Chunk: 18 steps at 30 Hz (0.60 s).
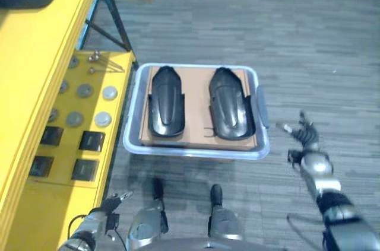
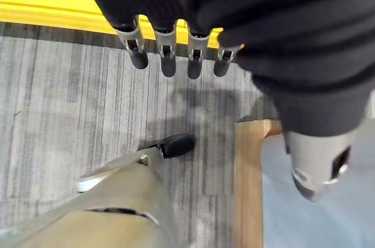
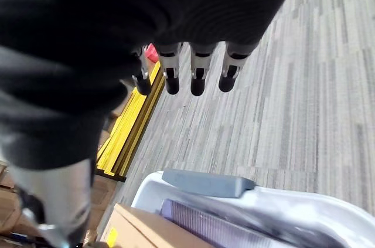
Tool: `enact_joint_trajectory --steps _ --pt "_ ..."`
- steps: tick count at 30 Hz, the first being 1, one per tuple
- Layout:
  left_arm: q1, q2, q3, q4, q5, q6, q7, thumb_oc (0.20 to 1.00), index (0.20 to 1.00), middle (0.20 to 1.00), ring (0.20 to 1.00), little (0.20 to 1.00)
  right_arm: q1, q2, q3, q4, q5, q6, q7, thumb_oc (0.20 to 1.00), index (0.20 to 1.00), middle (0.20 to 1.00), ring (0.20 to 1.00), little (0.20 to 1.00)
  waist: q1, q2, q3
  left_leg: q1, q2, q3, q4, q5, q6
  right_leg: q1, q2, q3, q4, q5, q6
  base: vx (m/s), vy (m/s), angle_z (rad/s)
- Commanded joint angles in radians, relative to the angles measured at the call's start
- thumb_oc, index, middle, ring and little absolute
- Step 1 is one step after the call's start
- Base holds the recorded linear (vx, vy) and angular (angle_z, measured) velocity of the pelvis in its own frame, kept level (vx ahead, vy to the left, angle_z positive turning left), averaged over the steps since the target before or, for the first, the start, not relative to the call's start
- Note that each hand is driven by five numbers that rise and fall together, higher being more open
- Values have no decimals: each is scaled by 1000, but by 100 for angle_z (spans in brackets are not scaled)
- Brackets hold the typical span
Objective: Move parts from the plastic box to the shelf.
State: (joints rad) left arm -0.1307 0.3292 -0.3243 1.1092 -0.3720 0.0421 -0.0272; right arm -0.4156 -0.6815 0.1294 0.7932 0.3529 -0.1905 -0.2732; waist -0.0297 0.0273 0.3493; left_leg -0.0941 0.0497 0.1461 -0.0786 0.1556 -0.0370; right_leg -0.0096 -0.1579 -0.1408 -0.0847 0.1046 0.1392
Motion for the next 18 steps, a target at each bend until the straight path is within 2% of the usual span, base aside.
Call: enact_joint_trajectory --steps 1,6,12,16,17,18 --pt "-68 4 -53 40 -23 -13 -14 1000 1000 1000 1000 1000 -154 -106 43 45 38 18 -61 1000 1000 1000 1000 1000 46 -8 31 -21 -8 -50 77 -178 -1 -73 35 -38 79 -127 -48 -65 23 30" --pt "-87 3 -84 34 -42 -14 -27 1000 1000 1000 1000 1000 -270 -145 97 75 37 75 -46 1000 1000 1000 1000 1000 63 11 74 -50 -22 -63 81 -175 0 -102 28 -50 94 -132 -52 -17 25 17" --pt "-90 4 -103 24 -55 -59 -41 1000 1000 1000 1000 1000 -321 -142 141 60 43 62 7 1000 1000 1000 1000 1000 73 23 109 -65 -32 -70 67 -170 0 -128 25 -60 107 -137 -55 -2 18 9" --pt "-92 5 -100 8 -60 -60 -49 1000 1000 1000 1000 1000 -298 -124 145 27 1 124 41 1000 1000 1000 1000 1000 70 24 114 -54 -30 -64 54 -168 0 -127 21 -64 110 -137 -51 4 9 3" --pt "-93 6 -99 3 -64 -60 -49 1000 1000 1000 1000 1000 -291 -120 147 24 -26 158 58 1000 1000 1000 1000 1000 69 25 115 -53 -29 -62 53 -167 -1 -128 19 -64 112 -137 -50 0 0 0" --pt "-99 6 -99 -3 -70 -56 -47 1000 1000 1000 1000 1000 -281 -110 162 30 -59 235 62 1000 1000 1000 1000 1000 68 25 116 -51 -27 -57 51 -166 -1 -130 16 -66 115 -137 -49 0 0 0"
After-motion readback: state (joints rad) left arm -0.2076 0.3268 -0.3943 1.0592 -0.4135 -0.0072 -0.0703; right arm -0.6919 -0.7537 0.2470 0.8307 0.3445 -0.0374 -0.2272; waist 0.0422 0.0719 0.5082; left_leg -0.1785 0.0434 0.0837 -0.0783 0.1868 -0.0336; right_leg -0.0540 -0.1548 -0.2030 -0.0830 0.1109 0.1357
